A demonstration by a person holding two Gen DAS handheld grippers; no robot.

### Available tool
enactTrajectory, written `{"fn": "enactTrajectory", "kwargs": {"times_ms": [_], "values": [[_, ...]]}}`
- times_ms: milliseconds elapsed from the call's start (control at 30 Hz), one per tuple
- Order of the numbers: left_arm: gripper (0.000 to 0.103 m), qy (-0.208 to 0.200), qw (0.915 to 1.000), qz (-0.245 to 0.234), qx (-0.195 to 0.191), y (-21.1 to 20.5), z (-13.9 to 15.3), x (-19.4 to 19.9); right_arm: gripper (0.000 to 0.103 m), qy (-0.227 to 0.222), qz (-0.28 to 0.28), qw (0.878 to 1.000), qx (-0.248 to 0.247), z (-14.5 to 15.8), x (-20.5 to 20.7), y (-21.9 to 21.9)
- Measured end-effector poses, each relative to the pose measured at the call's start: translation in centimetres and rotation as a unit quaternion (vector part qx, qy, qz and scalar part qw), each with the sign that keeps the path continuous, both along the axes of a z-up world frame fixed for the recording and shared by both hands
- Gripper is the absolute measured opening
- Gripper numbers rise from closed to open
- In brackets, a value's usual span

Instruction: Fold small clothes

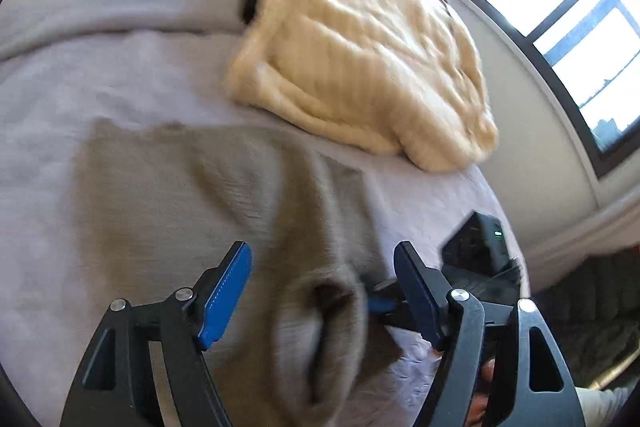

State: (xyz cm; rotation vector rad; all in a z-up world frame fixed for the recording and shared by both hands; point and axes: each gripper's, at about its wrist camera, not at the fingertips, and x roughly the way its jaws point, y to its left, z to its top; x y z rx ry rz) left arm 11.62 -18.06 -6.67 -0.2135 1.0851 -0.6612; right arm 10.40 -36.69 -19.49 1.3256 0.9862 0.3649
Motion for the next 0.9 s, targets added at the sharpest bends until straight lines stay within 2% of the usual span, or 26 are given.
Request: {"fn": "enactTrajectory", "kwargs": {"times_ms": [67, 133, 267, 367, 433, 467, 500, 533, 600, 667, 767, 833, 900], "values": [[0.075, -0.002, 0.9992, 0.036, 0.020, 2.5, -0.1, 0.3, 0.067, -0.008, -0.001, 0.999, 0.039, -0.3, 0.7, -0.3], [0.075, 0.006, 0.9957, 0.077, 0.050, 4.9, -1.1, 0.8, 0.067, -0.003, 0.017, 0.999, 0.048, -0.6, 2.1, -0.2], [0.075, 0.051, 0.9791, 0.154, 0.123, 8.9, -5.4, 1.7, 0.066, -0.007, 0.064, 0.998, 0.024, 0.2, 4.3, 1.2], [0.075, 0.073, 0.9711, 0.178, 0.141, 10.1, -7.9, 1.6, 0.067, -0.024, 0.108, 0.994, -0.012, 1.5, 6.5, 2.8], [0.075, 0.078, 0.9701, 0.183, 0.139, 10.7, -8.7, 1.4, 0.064, -0.026, 0.138, 0.989, -0.045, 2.2, 7.9, 4.0], [0.079, 0.079, 0.9694, 0.188, 0.137, 10.9, -9.0, 1.4, 0.053, -0.024, 0.154, 0.985, -0.074, 2.5, 8.9, 4.8], [0.085, 0.080, 0.9675, 0.194, 0.141, 11.0, -9.2, 1.4, 0.021, -0.020, 0.161, 0.982, -0.100, 2.7, 10.0, 5.5], [0.086, 0.081, 0.9658, 0.200, 0.143, 11.1, -9.3, 1.3, 0.015, -0.010, 0.169, 0.976, -0.135, 2.7, 11.0, 6.3], [0.086, 0.090, 0.9643, 0.207, 0.139, 11.2, -9.4, 1.3, 0.015, -0.016, 0.169, 0.970, -0.171, 3.7, 11.7, 6.9], [0.085, 0.088, 0.9653, 0.201, 0.141, 11.1, -8.8, 1.2, 0.014, -0.055, 0.155, 0.970, -0.177, 5.5, 10.3, 6.4], [0.085, 0.067, 0.9725, 0.177, 0.135, 9.9, -7.3, 1.2, 0.014, -0.112, 0.134, 0.968, -0.181, 8.6, 8.9, 4.8], [0.085, 0.052, 0.9790, 0.156, 0.121, 8.6, -6.4, 1.2, 0.014, -0.118, 0.119, 0.967, -0.193, 9.2, 7.3, 3.4], [0.085, 0.042, 0.9828, 0.132, 0.122, 7.0, -6.1, 1.2, 0.014, -0.091, 0.100, 0.969, -0.206, 8.0, 6.1, 1.7]]}}
